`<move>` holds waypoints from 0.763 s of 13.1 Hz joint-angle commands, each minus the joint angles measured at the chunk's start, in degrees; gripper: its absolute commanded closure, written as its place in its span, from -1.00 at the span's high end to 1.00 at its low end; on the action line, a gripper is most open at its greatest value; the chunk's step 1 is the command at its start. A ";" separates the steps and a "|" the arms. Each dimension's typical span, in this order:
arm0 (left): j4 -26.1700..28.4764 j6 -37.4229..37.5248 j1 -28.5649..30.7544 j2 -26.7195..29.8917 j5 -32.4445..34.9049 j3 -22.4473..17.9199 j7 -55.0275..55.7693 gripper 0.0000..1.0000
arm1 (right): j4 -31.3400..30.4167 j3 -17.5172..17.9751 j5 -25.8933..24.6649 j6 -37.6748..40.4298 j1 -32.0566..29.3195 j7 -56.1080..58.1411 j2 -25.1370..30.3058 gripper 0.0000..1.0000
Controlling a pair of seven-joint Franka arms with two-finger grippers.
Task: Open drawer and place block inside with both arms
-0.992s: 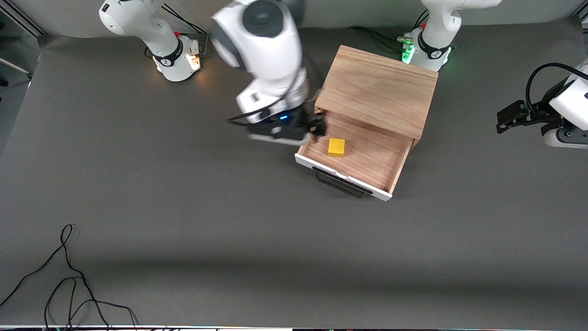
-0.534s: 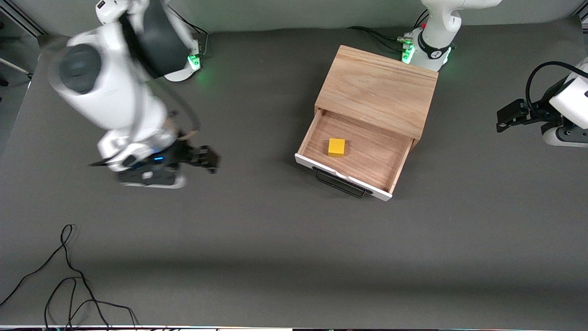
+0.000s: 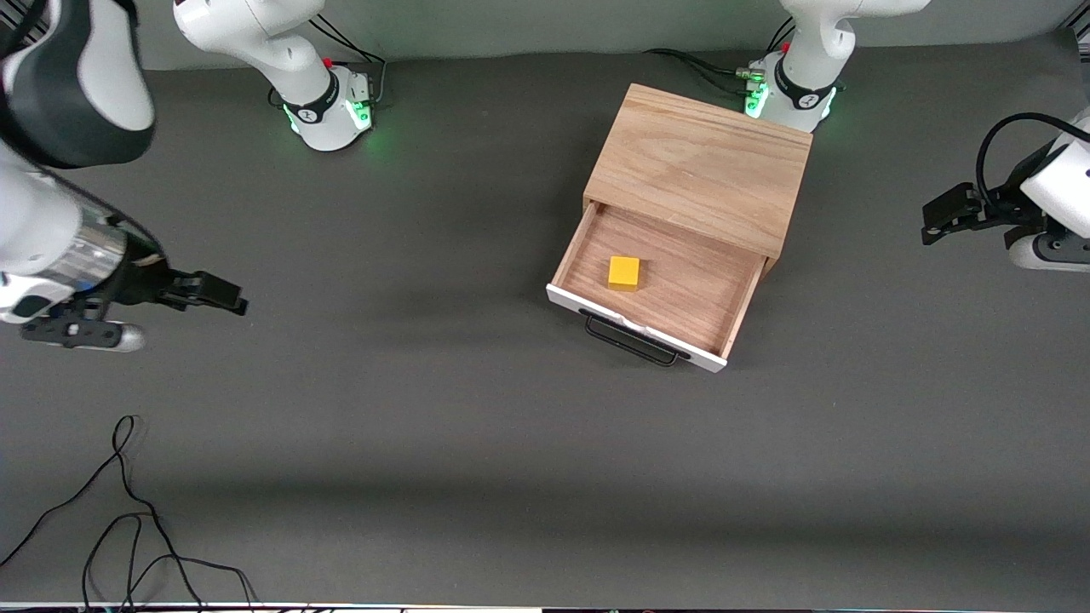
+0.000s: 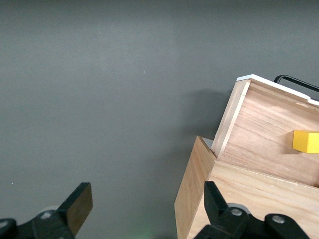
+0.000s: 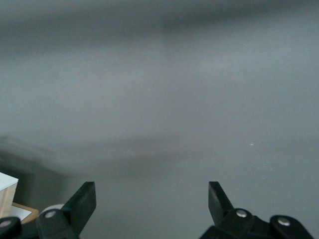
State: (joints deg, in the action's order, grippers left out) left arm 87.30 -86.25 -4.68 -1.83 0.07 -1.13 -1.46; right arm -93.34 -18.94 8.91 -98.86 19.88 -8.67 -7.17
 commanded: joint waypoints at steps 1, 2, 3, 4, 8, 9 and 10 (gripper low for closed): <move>0.42 0.64 -0.42 1.13 0.81 -0.19 -0.83 1.00 | -2.02 10.11 -4.92 -0.72 -9.04 0.15 2.59 1.00; 0.42 0.73 -0.33 1.13 0.81 -0.19 -0.83 1.00 | -2.46 13.11 -5.56 -0.72 -11.94 -0.99 3.03 1.00; 0.42 0.64 -0.33 1.13 0.81 -0.19 -0.91 1.00 | -2.64 14.35 -5.65 -0.72 -13.63 -1.61 3.47 1.00; 0.33 0.64 -0.33 1.13 0.81 -0.19 -0.83 1.00 | -2.55 14.80 -6.00 -0.81 -14.08 -1.61 3.39 1.00; 0.33 0.73 -0.42 1.13 0.81 -0.19 -0.83 1.00 | -1.76 16.47 -5.57 -1.25 -16.28 -1.44 1.90 1.00; 0.33 0.73 -0.50 1.13 0.81 -0.19 -0.83 1.00 | -1.50 16.39 -5.57 -1.25 -16.72 -1.09 1.81 1.00; 0.33 0.64 -0.50 1.13 0.81 -0.19 -0.83 1.00 | -0.98 16.39 -5.65 -0.90 -16.72 -1.00 1.72 1.00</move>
